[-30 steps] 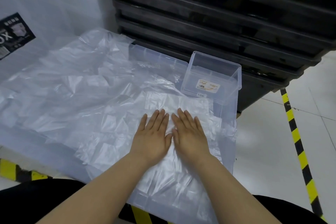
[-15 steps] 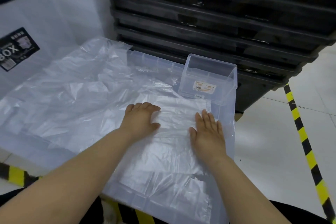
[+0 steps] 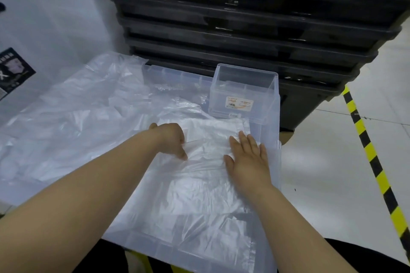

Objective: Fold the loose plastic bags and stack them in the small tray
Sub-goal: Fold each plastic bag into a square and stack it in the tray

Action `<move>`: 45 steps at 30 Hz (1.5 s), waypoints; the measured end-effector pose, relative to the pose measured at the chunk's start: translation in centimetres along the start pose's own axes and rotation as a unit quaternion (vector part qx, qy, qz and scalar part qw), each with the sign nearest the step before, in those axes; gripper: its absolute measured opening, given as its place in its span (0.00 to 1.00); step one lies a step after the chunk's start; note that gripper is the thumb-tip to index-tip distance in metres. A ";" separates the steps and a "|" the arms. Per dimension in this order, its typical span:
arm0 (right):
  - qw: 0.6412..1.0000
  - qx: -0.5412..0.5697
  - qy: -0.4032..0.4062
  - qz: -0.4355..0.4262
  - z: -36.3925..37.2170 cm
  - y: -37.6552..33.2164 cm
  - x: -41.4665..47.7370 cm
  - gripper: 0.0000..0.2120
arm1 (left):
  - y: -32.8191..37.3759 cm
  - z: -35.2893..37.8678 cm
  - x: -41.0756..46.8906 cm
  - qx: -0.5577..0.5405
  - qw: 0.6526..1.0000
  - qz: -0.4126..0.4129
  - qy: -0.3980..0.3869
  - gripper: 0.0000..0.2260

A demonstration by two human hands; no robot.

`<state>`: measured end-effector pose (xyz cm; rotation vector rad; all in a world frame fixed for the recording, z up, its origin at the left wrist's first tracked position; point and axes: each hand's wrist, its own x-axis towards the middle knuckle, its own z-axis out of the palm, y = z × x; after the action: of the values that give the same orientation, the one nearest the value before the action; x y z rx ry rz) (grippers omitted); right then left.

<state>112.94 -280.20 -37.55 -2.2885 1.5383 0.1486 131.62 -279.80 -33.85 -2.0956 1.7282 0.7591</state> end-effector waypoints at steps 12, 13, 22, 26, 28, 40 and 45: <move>0.959 0.082 0.246 -0.111 -2.6 -1.4 -1.9 0.26 | -1.2 3.8 -5.9 -0.605 0.783 -0.064 0.132 0.12; 0.954 0.065 0.262 -0.134 -2.4 -1.5 -2.2 0.25 | -0.9 4.4 -6.0 -0.645 0.748 -0.082 0.129 0.11; 0.953 -0.037 -0.012 -0.302 1.0 -1.9 -3.4 0.25 | 1.5 6.0 -6.3 -0.695 0.712 -0.094 0.039 0.07; 0.951 -0.039 0.021 -0.308 1.3 -1.9 -2.9 0.26 | 0.0 5.6 -7.6 -0.701 0.709 -0.073 0.015 0.16; 0.956 -0.029 0.029 -0.291 1.6 -2.2 -2.9 0.24 | -1.0 5.4 -8.4 -0.698 0.714 -0.054 -0.005 0.22; 0.936 -0.055 0.162 -0.308 3.3 -3.2 -2.6 0.17 | -2.6 5.3 -9.1 -0.581 0.811 0.040 -0.051 0.27; 0.934 -0.058 0.174 -0.306 3.1 -3.3 -2.4 0.19 | -4.1 6.6 -9.2 -0.433 0.899 0.062 0.030 0.30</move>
<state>115.37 -275.90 -38.94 -2.8863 0.8874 -0.3600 133.15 -267.90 -34.14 -2.5464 1.7423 1.7794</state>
